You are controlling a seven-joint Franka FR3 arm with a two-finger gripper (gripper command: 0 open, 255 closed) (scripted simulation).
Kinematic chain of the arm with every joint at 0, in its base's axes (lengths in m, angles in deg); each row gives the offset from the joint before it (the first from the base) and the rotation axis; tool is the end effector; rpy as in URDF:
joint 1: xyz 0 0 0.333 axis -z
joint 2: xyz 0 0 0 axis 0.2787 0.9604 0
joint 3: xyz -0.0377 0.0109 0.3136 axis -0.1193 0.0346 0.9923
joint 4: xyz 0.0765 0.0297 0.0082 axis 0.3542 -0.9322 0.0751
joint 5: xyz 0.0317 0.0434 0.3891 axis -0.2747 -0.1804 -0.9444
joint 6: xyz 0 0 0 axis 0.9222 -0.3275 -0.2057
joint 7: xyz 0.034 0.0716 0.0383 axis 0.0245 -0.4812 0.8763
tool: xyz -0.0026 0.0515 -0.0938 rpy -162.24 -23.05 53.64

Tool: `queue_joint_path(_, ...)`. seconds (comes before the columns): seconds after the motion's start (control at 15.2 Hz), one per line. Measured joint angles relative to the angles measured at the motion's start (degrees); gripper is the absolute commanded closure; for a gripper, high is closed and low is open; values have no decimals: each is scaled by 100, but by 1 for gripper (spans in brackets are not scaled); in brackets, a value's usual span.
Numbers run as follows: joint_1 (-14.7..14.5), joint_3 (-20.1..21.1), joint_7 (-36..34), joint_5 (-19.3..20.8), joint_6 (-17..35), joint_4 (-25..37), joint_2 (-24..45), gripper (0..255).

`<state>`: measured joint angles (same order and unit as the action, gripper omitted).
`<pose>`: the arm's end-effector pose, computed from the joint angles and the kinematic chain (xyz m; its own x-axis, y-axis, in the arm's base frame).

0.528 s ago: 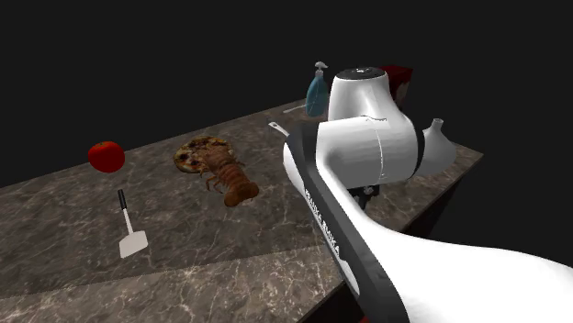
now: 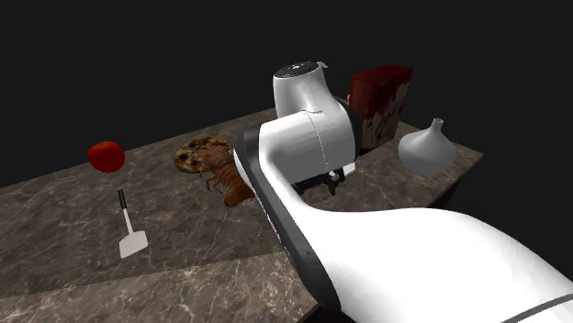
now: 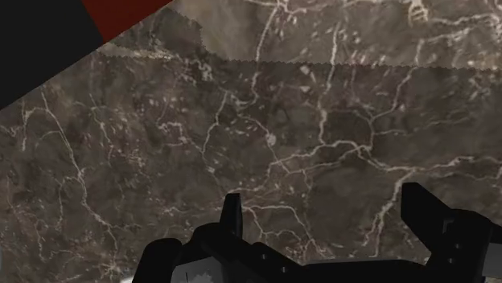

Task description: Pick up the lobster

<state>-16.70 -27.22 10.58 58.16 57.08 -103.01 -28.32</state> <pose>0.3655 0.0737 0.6091 0.9778 0.1805 0.1062 0.1557 -0.9657 0.2081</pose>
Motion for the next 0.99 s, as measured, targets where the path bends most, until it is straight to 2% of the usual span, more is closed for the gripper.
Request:
queue_joint_path(0.53, -23, 1205, -1124, 567, 151, 1057, 1239, 0)
queue_joint_path(0.73, -6, 1641, -1547, 948, 69, 1576, 1794, 0)
queue_joint_path(0.99, -59, 2265, -2222, 1673, -184, 2426, 2758, 0)
